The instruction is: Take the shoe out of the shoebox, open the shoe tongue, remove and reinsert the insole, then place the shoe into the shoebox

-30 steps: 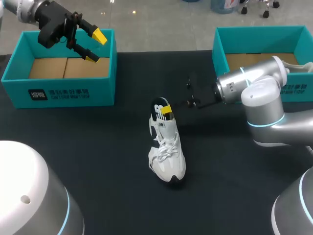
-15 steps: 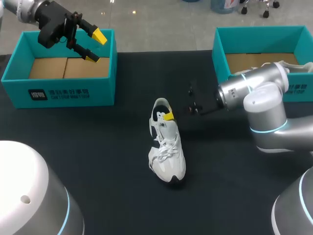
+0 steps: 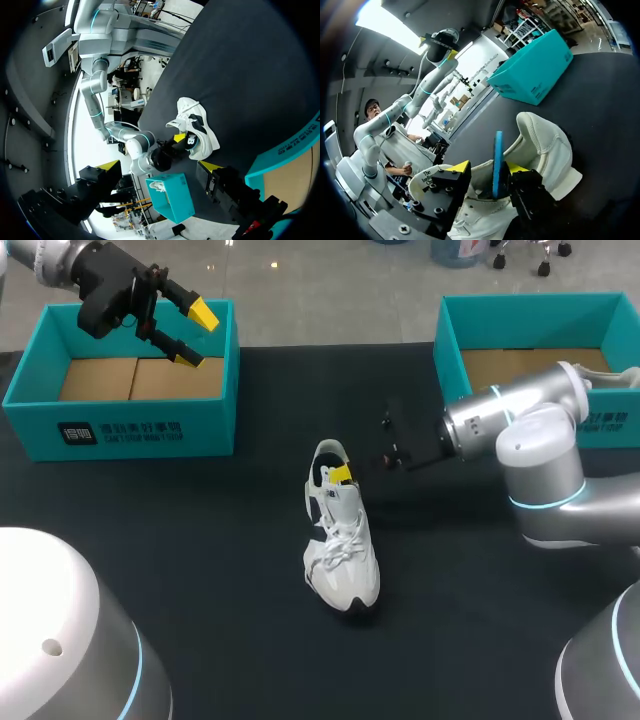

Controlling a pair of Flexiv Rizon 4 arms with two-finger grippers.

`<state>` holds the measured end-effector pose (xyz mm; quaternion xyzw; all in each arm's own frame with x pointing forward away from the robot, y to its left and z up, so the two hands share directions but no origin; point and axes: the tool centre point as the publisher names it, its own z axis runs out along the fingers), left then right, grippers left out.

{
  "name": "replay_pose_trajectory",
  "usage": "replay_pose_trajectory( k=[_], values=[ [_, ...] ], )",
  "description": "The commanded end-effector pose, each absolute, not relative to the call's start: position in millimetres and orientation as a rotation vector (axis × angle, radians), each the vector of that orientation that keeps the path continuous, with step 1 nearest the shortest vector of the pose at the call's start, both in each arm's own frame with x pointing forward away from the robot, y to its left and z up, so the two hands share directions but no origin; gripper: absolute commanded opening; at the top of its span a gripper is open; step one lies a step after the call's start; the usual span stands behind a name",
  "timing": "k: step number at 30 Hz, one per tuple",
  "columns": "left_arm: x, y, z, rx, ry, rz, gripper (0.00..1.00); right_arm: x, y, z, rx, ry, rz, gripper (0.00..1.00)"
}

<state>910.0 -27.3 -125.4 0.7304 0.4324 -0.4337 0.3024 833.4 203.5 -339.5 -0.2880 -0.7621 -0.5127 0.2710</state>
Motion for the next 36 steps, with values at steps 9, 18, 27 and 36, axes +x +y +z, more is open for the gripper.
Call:
replay_pose_trajectory(
  k=[9, 18, 27, 36],
  values=[
    [910, -27, -125, 1.939, 1.147, -1.148, 1.00, 842, 215, -339, -0.754, -2.067, -1.382, 0.02],
    [910, -27, -125, 1.939, 1.147, -1.148, 1.00, 829, 213, -345, -0.764, -2.059, -1.339, 0.00],
    [910, -27, -125, 1.939, 1.147, -1.148, 1.00, 825, 211, -348, -0.774, -2.059, -1.320, 0.01],
    [910, -27, -125, 1.939, 1.147, -1.148, 1.00, 828, 213, -337, -0.757, -2.085, -1.329, 1.00]
  ],
)
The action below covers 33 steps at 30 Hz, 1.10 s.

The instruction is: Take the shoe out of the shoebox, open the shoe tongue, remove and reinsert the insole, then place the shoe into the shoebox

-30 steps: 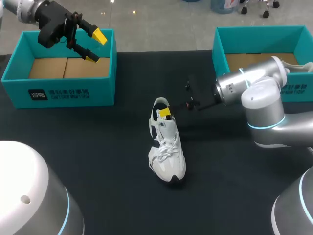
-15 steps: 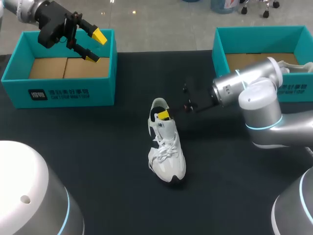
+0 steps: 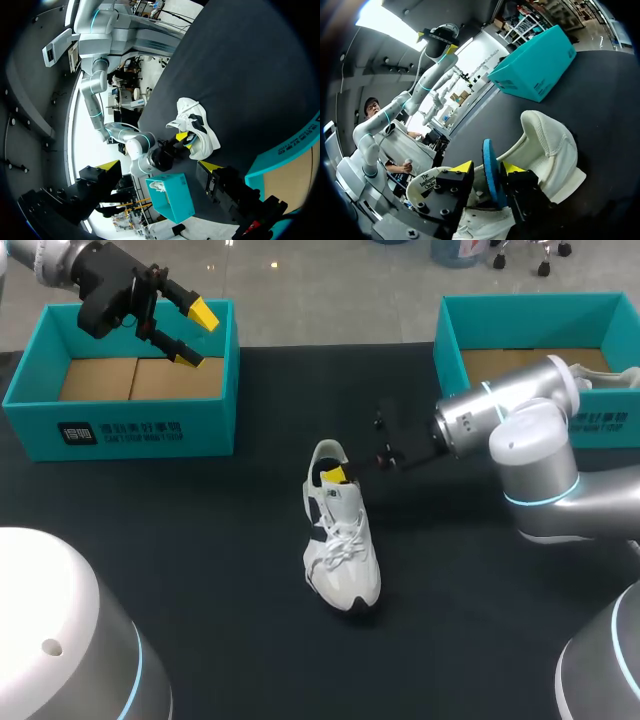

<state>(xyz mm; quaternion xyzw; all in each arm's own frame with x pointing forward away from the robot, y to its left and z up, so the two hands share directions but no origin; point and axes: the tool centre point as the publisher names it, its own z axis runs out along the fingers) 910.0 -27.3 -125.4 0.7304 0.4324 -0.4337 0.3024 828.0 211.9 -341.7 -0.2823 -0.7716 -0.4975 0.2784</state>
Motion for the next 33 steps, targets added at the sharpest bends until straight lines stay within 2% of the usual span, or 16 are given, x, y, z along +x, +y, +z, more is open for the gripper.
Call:
replay_pose_trajectory(
  k=[1, 33],
  values=[
    [910, -27, -125, 1.939, 1.147, -1.148, 1.00, 828, 214, -335, -0.756, -2.087, -1.330, 1.00],
    [910, -27, -125, 1.939, 1.147, -1.148, 1.00, 850, 210, -298, -0.724, -2.215, -1.392, 1.00]
  ],
)
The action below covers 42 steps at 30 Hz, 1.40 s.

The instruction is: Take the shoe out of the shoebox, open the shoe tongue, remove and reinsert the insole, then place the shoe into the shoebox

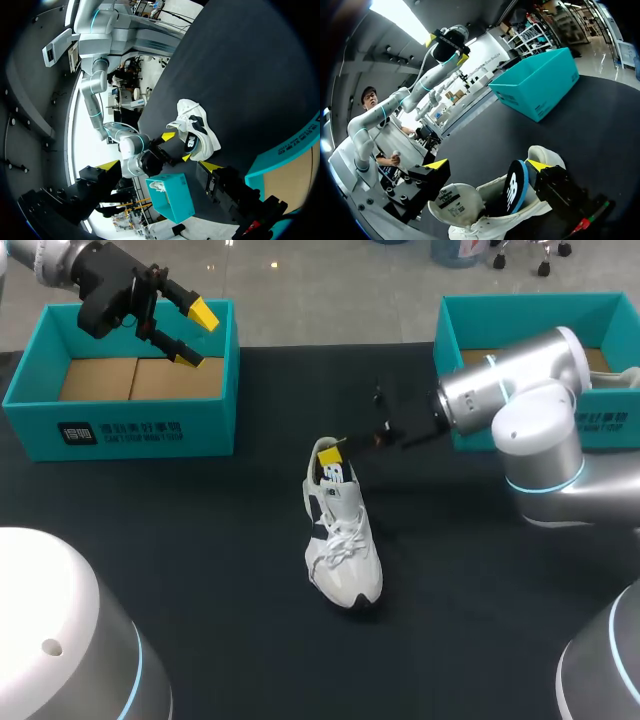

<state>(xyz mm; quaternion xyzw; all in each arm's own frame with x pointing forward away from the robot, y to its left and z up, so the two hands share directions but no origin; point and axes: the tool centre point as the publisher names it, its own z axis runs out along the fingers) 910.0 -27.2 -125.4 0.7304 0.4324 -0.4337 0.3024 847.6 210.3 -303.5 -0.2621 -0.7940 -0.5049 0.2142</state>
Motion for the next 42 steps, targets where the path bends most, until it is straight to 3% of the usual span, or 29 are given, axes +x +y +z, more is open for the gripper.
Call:
replay_pose_trajectory(
  k=[1, 10, 12, 15, 20, 23, 41, 42],
  values=[
    [910, -27, -125, 1.939, 1.147, -1.148, 1.00, 851, 210, -297, -0.721, -2.216, -1.393, 1.00],
    [910, -27, -125, 1.939, 1.147, -1.148, 1.00, 853, 217, -302, -0.701, -2.211, -1.400, 1.00],
    [910, -27, -125, 1.939, 1.147, -1.148, 1.00, 852, 218, -304, -0.702, -2.207, -1.400, 0.82],
    [910, -27, -125, 1.939, 1.147, -1.148, 1.00, 853, 219, -305, -0.702, -2.203, -1.401, 0.71],
    [910, -27, -125, 1.939, 1.147, -1.148, 1.00, 857, 225, -304, -0.674, -2.204, -1.397, 0.80],
    [910, -27, -125, 1.939, 1.147, -1.148, 1.00, 857, 226, -304, -0.661, -2.212, -1.393, 1.00],
    [910, -27, -125, 1.939, 1.147, -1.148, 1.00, 868, 223, -272, -0.661, -2.293, -1.387, 1.00],
    [910, -27, -125, 1.939, 1.147, -1.148, 1.00, 869, 222, -269, -0.683, -2.293, -1.386, 0.91]
  ],
)
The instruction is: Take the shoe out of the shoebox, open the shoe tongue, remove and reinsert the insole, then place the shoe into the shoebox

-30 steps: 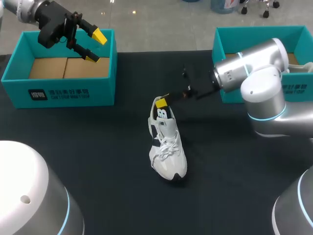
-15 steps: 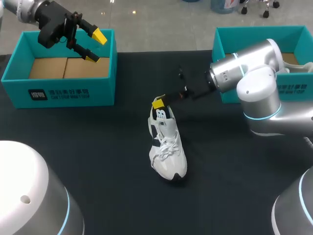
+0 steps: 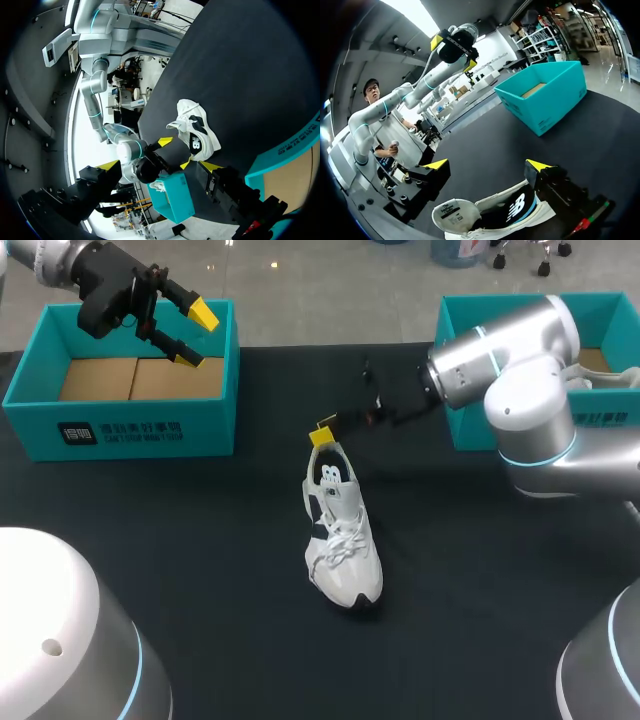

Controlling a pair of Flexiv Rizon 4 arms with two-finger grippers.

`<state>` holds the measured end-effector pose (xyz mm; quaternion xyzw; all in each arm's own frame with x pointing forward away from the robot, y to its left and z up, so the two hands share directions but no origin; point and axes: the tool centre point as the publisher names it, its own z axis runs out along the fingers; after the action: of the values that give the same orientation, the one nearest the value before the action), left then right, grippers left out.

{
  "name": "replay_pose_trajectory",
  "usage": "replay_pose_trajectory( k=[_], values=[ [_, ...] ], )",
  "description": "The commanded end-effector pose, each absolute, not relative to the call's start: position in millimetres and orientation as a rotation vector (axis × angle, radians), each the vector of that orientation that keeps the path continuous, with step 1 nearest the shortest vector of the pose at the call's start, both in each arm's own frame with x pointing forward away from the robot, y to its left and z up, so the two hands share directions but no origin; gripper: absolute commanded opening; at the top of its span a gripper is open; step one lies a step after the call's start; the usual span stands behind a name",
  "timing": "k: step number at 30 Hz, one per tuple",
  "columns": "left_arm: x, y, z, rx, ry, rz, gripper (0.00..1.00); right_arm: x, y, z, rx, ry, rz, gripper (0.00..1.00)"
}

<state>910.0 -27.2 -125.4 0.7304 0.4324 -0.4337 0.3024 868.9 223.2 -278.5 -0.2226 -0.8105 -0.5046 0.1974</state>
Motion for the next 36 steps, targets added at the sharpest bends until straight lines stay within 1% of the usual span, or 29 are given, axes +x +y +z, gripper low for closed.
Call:
replay_pose_trajectory(
  k=[1, 2, 3, 4, 5, 7, 9, 10, 11, 12, 13, 31, 36],
  values=[
    [910, -27, -125, 1.939, 1.147, -1.148, 1.00, 870, 221, -265, -0.728, -2.298, -1.383, 0.80],
    [910, -27, -125, 1.939, 1.147, -1.148, 1.00, 872, 220, -260, -0.752, -2.311, -1.384, 0.74],
    [910, -27, -125, 1.939, 1.147, -1.148, 1.00, 873, 218, -255, -0.778, -2.324, -1.380, 0.73],
    [910, -27, -125, 1.939, 1.147, -1.148, 1.00, 874, 217, -250, -0.814, -2.344, -1.365, 0.62],
    [910, -27, -125, 1.939, 1.147, -1.148, 1.00, 875, 215, -247, -0.827, -2.367, -1.347, 0.49],
    [910, -27, -125, 1.939, 1.147, -1.148, 1.00, 878, 211, -239, -0.864, -2.408, -1.318, 0.47],
    [910, -27, -125, 1.939, 1.147, -1.148, 1.00, 879, 207, -232, -0.902, -2.429, -1.311, 0.42],
    [910, -27, -125, 1.939, 1.147, -1.148, 1.00, 880, 205, -229, -0.911, -2.439, -1.311, 0.38],
    [910, -27, -125, 1.939, 1.147, -1.148, 1.00, 881, 203, -226, -0.931, -2.448, -1.311, 0.29],
    [910, -27, -125, 1.939, 1.147, -1.148, 1.00, 882, 201, -224, -0.953, -2.476, -1.283, 0.18],
    [910, -27, -125, 1.939, 1.147, -1.148, 1.00, 882, 199, -222, -0.977, -2.492, -1.266, 0.00],
    [910, -27, -125, 1.939, 1.147, -1.148, 1.00, 883, 197, -219, -1.006, -2.505, -1.249, 0.00],
    [910, -27, -125, 1.939, 1.147, -1.148, 1.00, 870, 202, -229, -1.316, -2.614, -1.108, 0.00]
  ],
)
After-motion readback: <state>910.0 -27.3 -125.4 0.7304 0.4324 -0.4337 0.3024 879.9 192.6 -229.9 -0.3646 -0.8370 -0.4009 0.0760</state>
